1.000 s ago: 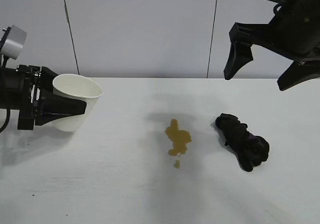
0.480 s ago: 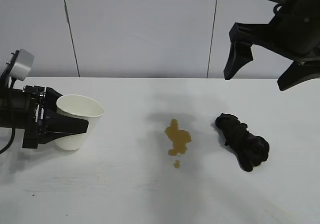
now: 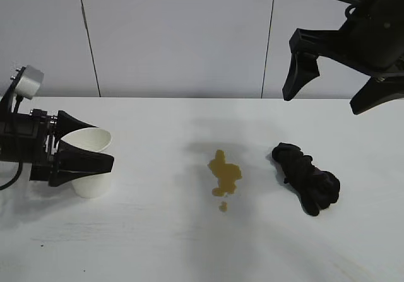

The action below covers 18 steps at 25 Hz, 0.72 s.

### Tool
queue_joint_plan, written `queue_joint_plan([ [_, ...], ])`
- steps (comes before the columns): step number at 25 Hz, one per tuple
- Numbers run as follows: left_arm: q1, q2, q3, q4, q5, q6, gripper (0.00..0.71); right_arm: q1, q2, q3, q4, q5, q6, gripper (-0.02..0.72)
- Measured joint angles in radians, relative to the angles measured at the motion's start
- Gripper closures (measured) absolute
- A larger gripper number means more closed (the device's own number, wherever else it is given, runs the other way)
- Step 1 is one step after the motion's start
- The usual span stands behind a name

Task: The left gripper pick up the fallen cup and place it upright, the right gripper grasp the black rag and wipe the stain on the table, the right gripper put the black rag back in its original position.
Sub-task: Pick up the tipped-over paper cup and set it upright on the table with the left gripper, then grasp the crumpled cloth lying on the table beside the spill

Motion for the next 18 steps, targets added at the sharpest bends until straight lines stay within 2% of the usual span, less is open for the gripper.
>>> queue_joint_plan([
  [3, 0.0, -0.113, 0.0, 0.001, -0.013, -0.166, 0.017, 0.0, 0.0, 0.0, 0.0, 0.001, 0.0, 0.009],
  [5, -0.001, -0.213, 0.0, 0.013, -0.104, -0.327, 0.017, 0.0, 0.0, 0.0, 0.0, 0.002, 0.0, 0.009],
  [8, -0.017, -0.36, -0.001, 0.112, -0.279, -0.592, 0.017, 0.0, 0.0, 0.0, 0.006, 0.002, 0.0, 0.009],
  [13, -0.075, -0.548, -0.072, 0.408, -0.447, -1.12, 0.017, 0.0, 0.0, 0.0, 0.015, 0.002, 0.0, 0.009],
  [18, -0.122, -0.558, -0.174, 0.828, -0.44, -1.689, 0.017, 0.0, 0.0, 0.0, 0.015, 0.003, 0.0, 0.009],
])
